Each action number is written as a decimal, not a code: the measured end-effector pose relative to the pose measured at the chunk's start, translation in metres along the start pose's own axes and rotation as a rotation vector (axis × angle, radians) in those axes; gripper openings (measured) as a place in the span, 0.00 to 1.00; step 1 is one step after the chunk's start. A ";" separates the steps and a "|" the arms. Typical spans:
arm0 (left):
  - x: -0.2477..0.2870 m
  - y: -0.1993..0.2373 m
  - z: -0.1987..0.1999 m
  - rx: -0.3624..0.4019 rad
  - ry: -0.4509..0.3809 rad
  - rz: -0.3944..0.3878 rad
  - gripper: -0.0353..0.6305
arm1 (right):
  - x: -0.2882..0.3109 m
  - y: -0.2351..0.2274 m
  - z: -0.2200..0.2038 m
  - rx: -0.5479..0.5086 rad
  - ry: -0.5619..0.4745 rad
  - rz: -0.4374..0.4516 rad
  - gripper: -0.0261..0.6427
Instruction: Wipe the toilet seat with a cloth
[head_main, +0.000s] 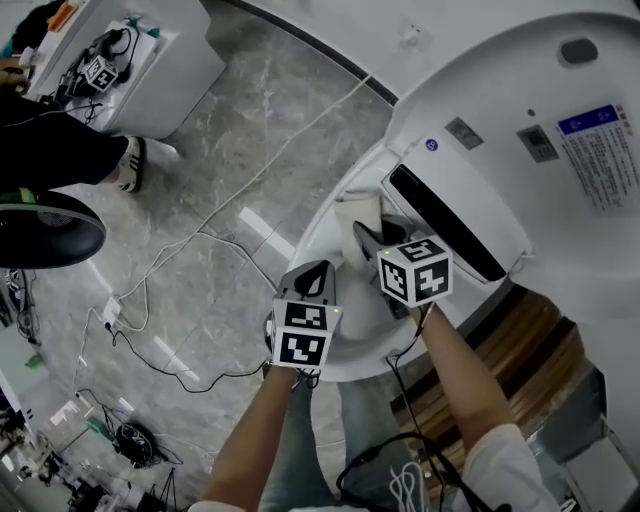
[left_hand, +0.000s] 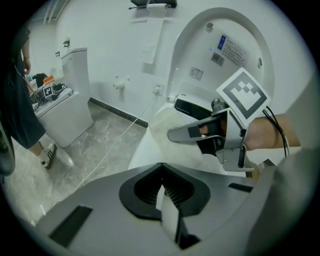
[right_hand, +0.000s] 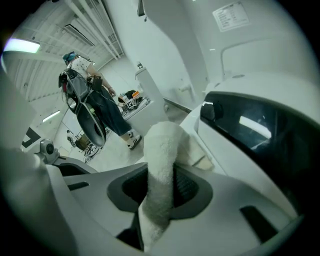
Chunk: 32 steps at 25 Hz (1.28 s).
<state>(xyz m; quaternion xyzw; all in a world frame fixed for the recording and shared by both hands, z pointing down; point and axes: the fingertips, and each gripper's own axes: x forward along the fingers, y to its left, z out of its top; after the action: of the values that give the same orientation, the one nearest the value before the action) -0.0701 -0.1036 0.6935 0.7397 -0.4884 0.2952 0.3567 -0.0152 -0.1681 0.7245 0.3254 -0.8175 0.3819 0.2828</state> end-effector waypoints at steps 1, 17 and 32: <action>0.001 -0.001 0.000 0.002 0.001 -0.002 0.07 | -0.002 -0.003 0.002 0.012 -0.007 -0.007 0.19; 0.006 -0.023 -0.009 0.034 0.028 -0.034 0.07 | -0.032 -0.028 -0.011 0.068 -0.039 -0.073 0.19; 0.009 -0.069 -0.029 0.088 0.063 -0.096 0.07 | -0.081 -0.056 -0.064 0.139 -0.035 -0.154 0.19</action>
<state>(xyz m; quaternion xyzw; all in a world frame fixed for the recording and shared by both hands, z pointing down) -0.0056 -0.0661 0.7004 0.7676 -0.4275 0.3219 0.3528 0.0914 -0.1185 0.7264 0.4125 -0.7665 0.4091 0.2738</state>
